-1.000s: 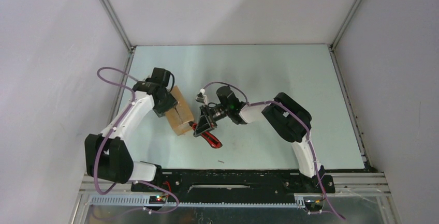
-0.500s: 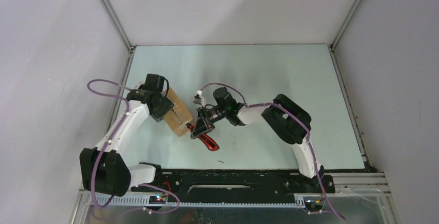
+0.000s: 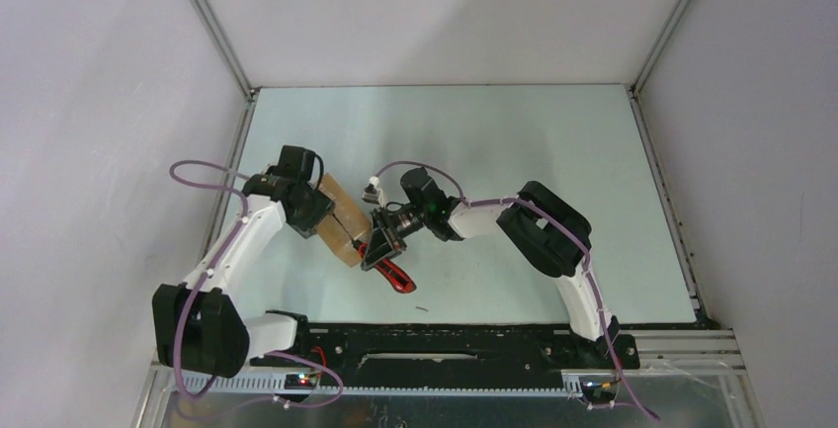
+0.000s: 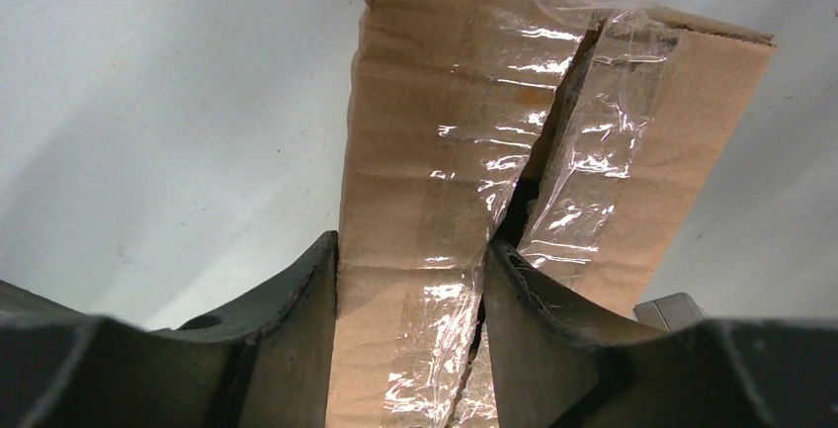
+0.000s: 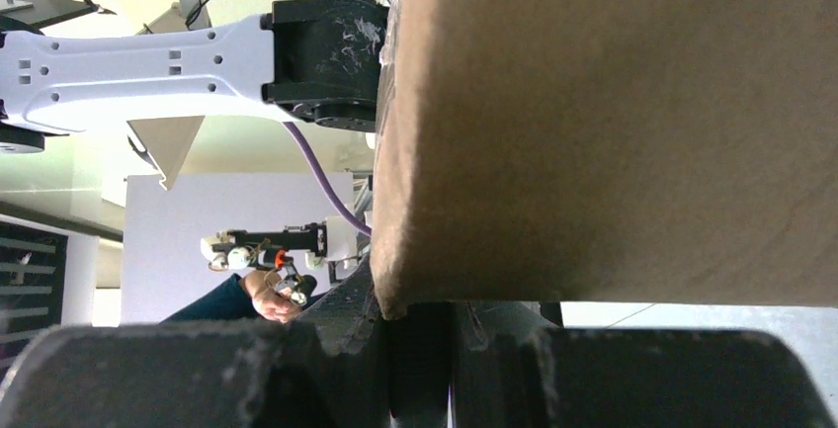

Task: Unpack the express box
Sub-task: Cut the express box at the center of the board.

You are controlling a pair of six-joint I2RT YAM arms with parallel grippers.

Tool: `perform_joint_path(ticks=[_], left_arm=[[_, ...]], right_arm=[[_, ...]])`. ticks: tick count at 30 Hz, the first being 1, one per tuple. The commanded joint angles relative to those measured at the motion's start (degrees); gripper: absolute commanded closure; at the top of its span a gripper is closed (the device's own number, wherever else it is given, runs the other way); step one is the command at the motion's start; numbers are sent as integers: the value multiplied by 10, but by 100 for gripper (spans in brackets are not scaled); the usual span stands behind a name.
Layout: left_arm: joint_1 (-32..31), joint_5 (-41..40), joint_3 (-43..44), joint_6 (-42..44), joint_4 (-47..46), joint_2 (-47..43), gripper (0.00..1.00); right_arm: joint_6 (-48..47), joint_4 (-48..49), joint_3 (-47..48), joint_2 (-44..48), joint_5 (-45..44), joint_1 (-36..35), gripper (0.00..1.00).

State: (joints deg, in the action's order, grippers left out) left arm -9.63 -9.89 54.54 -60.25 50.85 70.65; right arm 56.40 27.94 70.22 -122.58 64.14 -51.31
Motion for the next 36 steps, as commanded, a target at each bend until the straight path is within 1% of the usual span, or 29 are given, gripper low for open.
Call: perform_joint_path(ticks=[1,10,17,21,30,33,36], left_arm=[[-19,75,-12,-74,-9,-23,100],[-25,73,-20,-111,-31,-50,100],[-35,60,-43,-174,-38,-89,100],[-35,40,-30,-162,-17,-84,100],[-10,36,-43,-136,-8,-83,100],[-11,39,-42,-137,-11,-83,100],[-12,39,-37,-136,-9,-82,100]], right_arm=[[2,-40,8,-13,-21,-16,100],[4,-44,5,-10,-25,-43,100],[26,-18,5,-15,-29,-47,100],[17,-26,-2,-12,-27,-44,100],[-3,-36,-31,8,-22,-34,100],[6,-22,-32,5,-20,-37,100],[32,15,-32,1,-15,-41,100]])
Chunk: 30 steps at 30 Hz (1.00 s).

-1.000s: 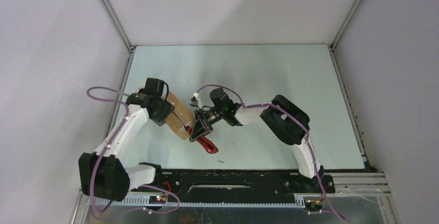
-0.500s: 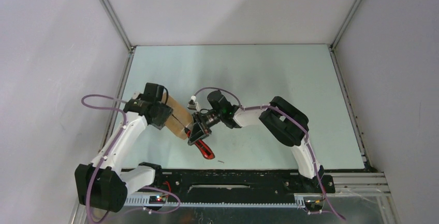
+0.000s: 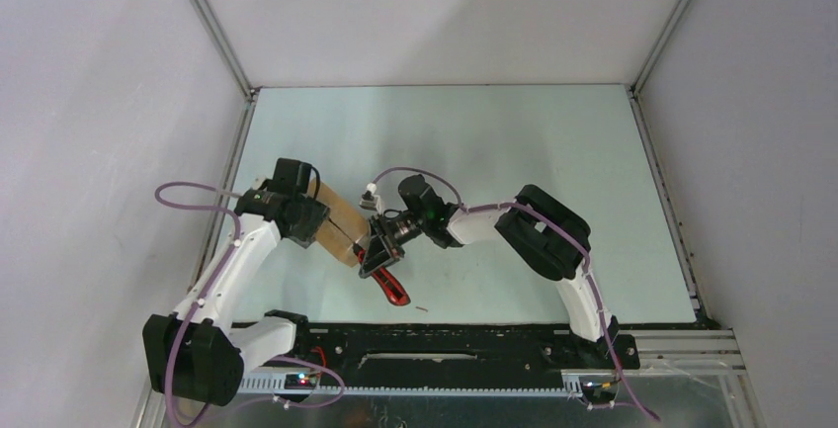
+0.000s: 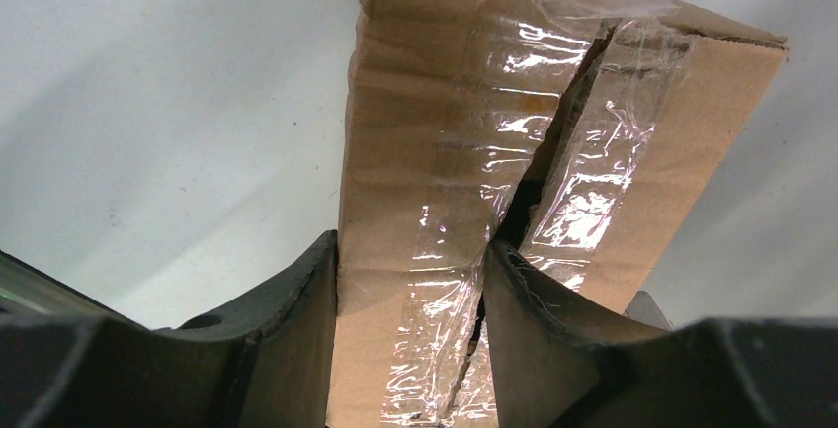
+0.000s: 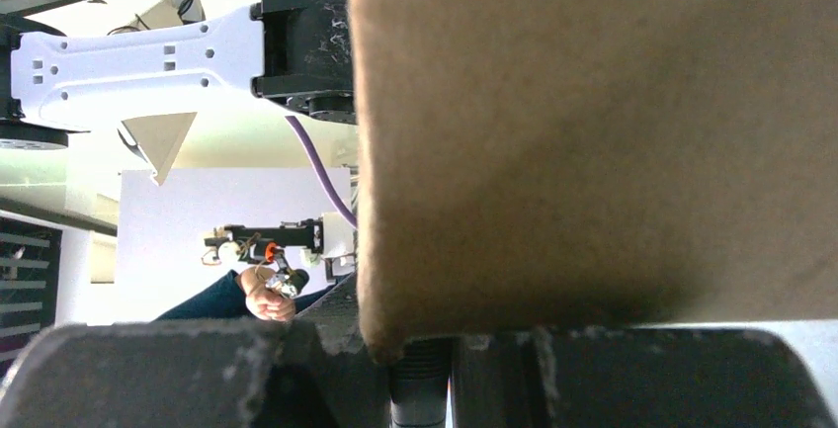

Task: Unpack the express box
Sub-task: Cut the express box at the center of the board.

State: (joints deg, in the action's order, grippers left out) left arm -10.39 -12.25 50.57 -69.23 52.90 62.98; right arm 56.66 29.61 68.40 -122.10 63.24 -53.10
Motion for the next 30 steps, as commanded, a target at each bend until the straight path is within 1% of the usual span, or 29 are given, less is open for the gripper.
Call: perform_joint_path(ticks=[1,10,14,23,30], left_arm=[[-5,61,4,-46,-27,-6,100],[-6,67,18,-44,-25,3,100],[-4,61,21,-46,-21,3,100],[-2,46,58,9,12,29,100],[6,35,60,24,22,32,100]], right_arm=[[32,3,-14,-4,-4,-25,100],[31,4,-14,0,-2,-43,100],[12,-19,-14,-1,0,-45,100],[5,-18,-34,10,3,-39,100],[-4,-26,-39,20,8,-40,100]])
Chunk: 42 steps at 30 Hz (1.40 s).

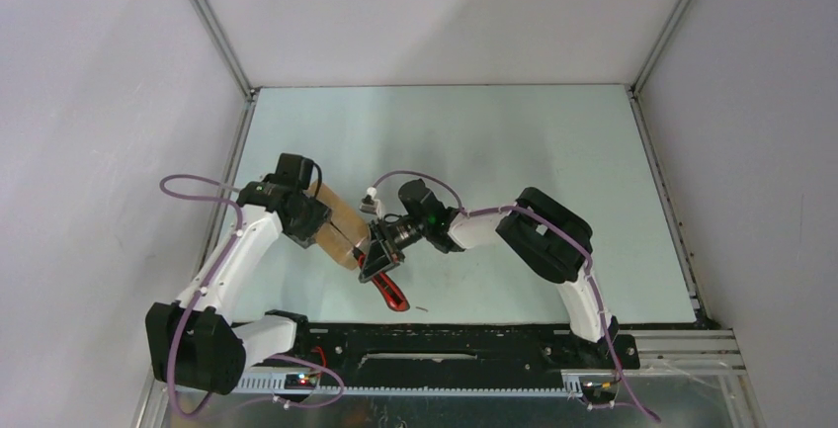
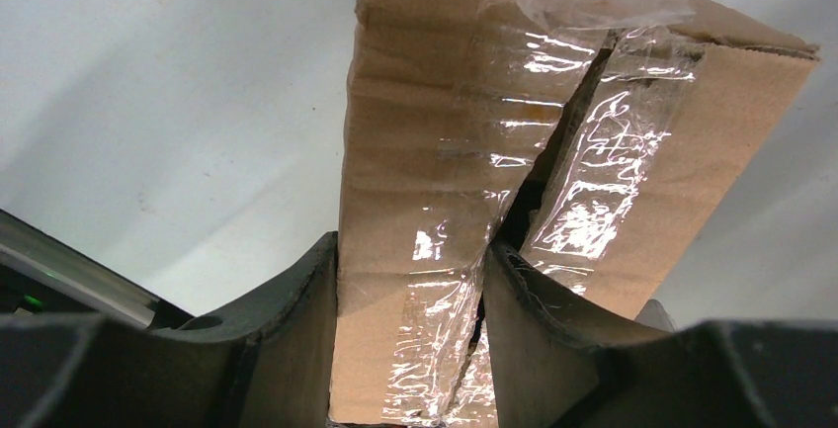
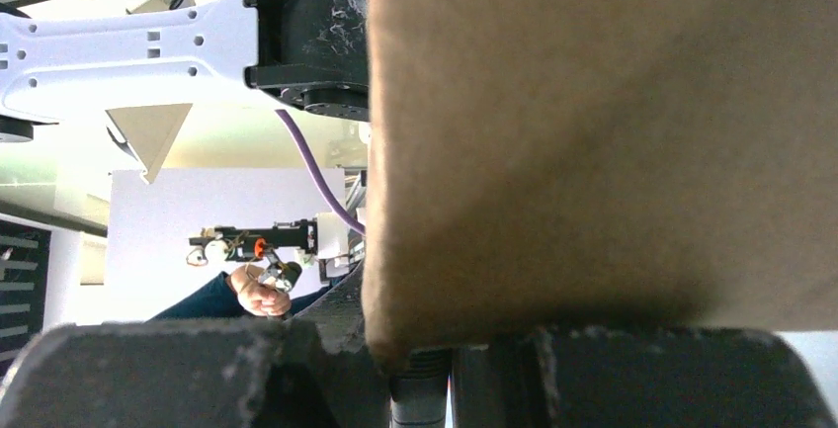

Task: Unpack the express box
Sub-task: Cut the express box at the center of the board.

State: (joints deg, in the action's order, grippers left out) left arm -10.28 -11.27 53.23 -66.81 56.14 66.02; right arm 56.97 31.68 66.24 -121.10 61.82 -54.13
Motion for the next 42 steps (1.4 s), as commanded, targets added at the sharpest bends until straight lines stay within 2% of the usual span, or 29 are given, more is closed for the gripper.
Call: perform_joint_path(ticks=[1,8,14,19,23,28,35,39,42], left_arm=[[7,22,34,3,-9,2,100],[11,3,53,40,7,9,100],[15,7,41,30,-5,3,100],[15,15,39,27,-13,7,100],[5,18,36,29,-18,-2,100],[-4,35,24,47,-26,-15,100],[-25,21,38,69,-9,-24,100],[-28,23,27,63,-9,-26,100],[-35,22,24,57,-12,-27,100]], right_arm=[[-8,-48,-19,11,22,-30,100],[-28,-67,-22,23,27,-37,100],[-63,-111,-26,32,24,-45,100],[-59,-93,-51,33,23,-50,100],[-18,-50,-56,30,16,-36,100],[5,-42,-80,72,-24,-19,100],[107,92,-139,116,-78,-31,100],[50,10,-141,165,-143,-38,100],[46,2,-135,163,-162,-35,100]])
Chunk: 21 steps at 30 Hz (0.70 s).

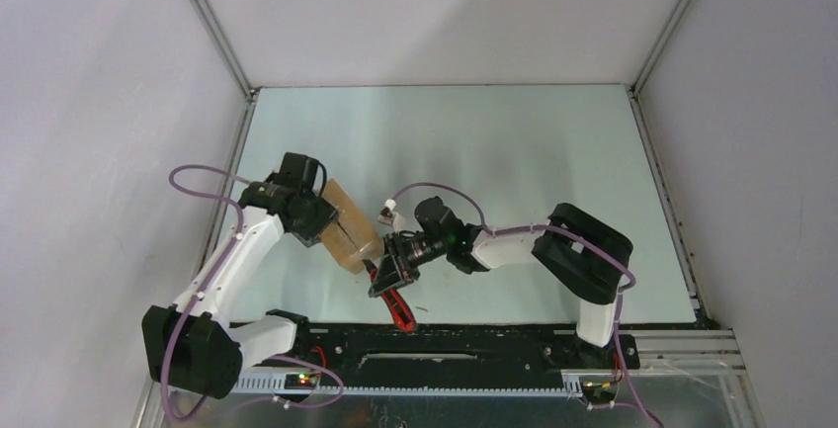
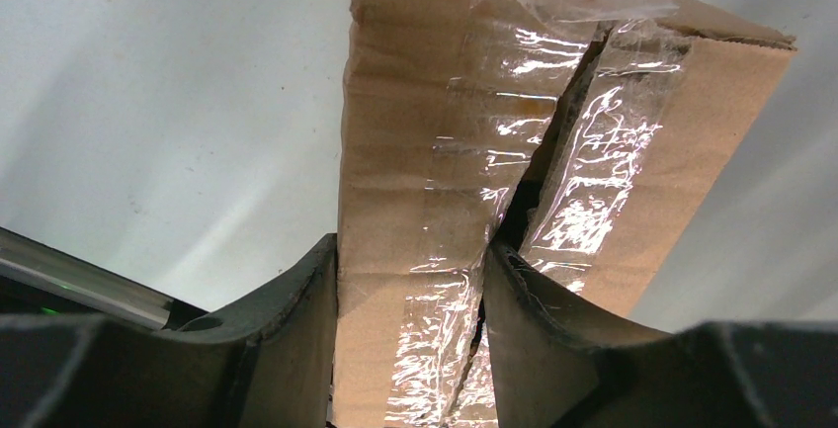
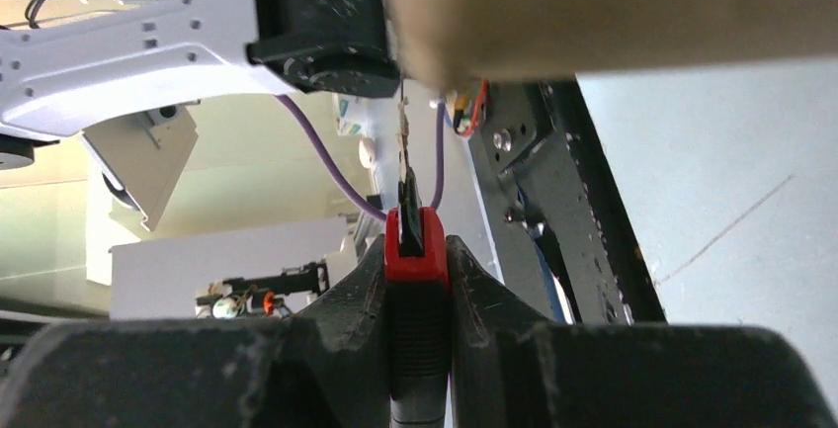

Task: Unpack the express box
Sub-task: Cut the express box at the center of the board.

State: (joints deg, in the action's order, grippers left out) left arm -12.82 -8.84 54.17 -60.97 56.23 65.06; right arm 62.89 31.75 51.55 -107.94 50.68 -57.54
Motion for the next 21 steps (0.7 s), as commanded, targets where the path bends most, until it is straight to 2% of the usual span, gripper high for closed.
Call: perform_joint_path(ticks=[1,11,21], left_arm=[[-11,1,13,-4,-14,-18,100],[-15,11,10,-12,-16,-23,100],[-16,2,12,-6,-19,-15,100]], right_arm=[[-8,5,14,26,-53,1,100],[5,34,28,0,-55,8,100],[-21,-5,25,23,-56,0,100]])
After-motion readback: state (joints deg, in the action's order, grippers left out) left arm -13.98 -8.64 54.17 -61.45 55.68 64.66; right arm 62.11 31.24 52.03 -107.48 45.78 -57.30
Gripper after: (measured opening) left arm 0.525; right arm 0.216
